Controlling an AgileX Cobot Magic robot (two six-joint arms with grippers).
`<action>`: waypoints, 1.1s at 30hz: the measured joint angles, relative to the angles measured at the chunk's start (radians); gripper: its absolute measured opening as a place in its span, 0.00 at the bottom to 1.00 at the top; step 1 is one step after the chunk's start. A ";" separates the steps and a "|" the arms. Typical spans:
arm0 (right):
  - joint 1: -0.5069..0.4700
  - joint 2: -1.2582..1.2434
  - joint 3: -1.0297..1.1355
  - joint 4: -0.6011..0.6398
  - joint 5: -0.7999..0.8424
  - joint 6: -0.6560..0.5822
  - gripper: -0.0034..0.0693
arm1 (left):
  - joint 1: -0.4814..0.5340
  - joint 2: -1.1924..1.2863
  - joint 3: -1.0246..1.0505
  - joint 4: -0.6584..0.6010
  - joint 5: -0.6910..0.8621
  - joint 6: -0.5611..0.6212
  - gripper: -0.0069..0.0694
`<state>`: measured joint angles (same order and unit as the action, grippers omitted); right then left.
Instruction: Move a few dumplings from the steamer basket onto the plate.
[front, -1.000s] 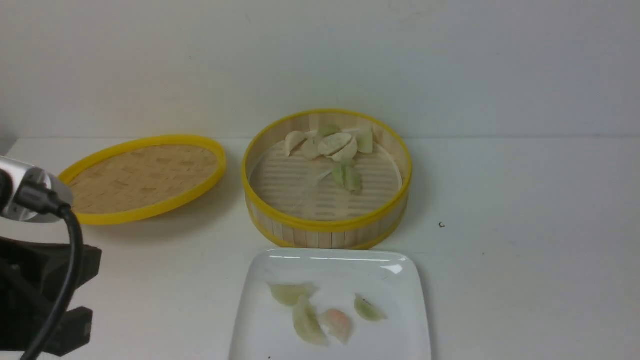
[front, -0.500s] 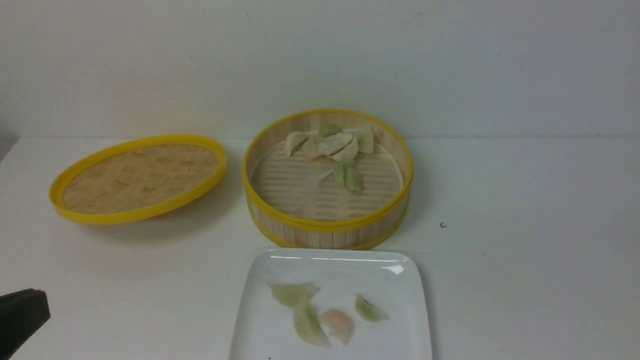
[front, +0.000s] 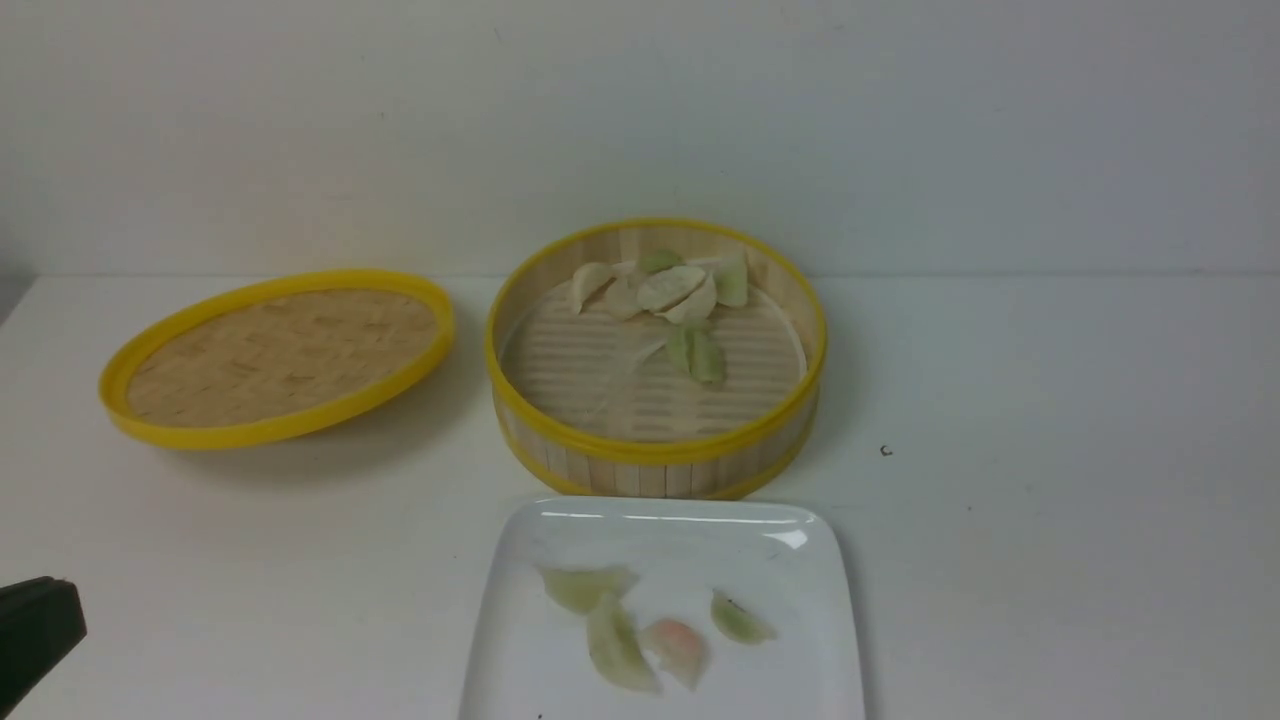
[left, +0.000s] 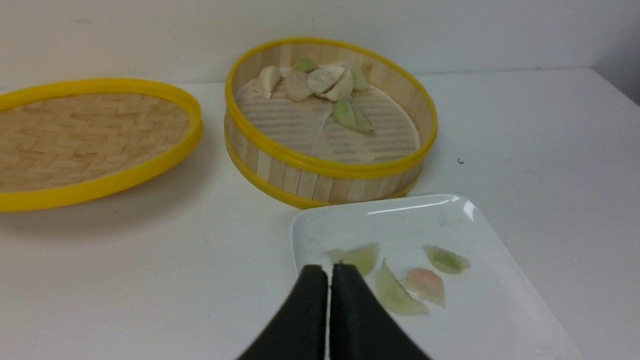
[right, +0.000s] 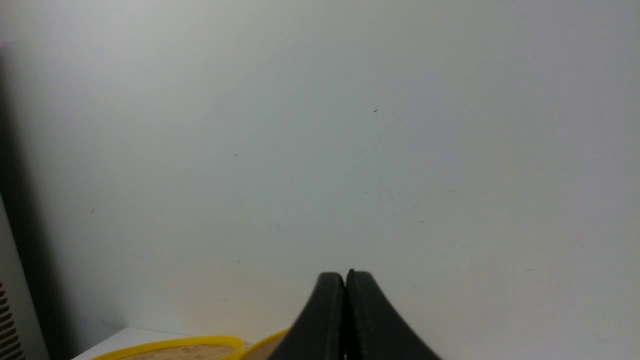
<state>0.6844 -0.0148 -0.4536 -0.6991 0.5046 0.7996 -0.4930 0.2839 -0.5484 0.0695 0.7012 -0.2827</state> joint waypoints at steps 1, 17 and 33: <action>0.000 0.000 0.000 0.000 0.000 0.000 0.03 | 0.003 -0.009 0.012 0.001 -0.016 0.018 0.08; 0.000 0.000 0.000 0.000 0.001 0.001 0.03 | 0.455 -0.295 0.570 -0.184 -0.304 0.448 0.08; 0.000 0.000 0.000 0.000 0.000 0.001 0.03 | 0.463 -0.295 0.574 -0.188 -0.314 0.446 0.08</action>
<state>0.6844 -0.0148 -0.4536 -0.6995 0.5045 0.8003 -0.0300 -0.0111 0.0257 -0.1188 0.3872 0.1629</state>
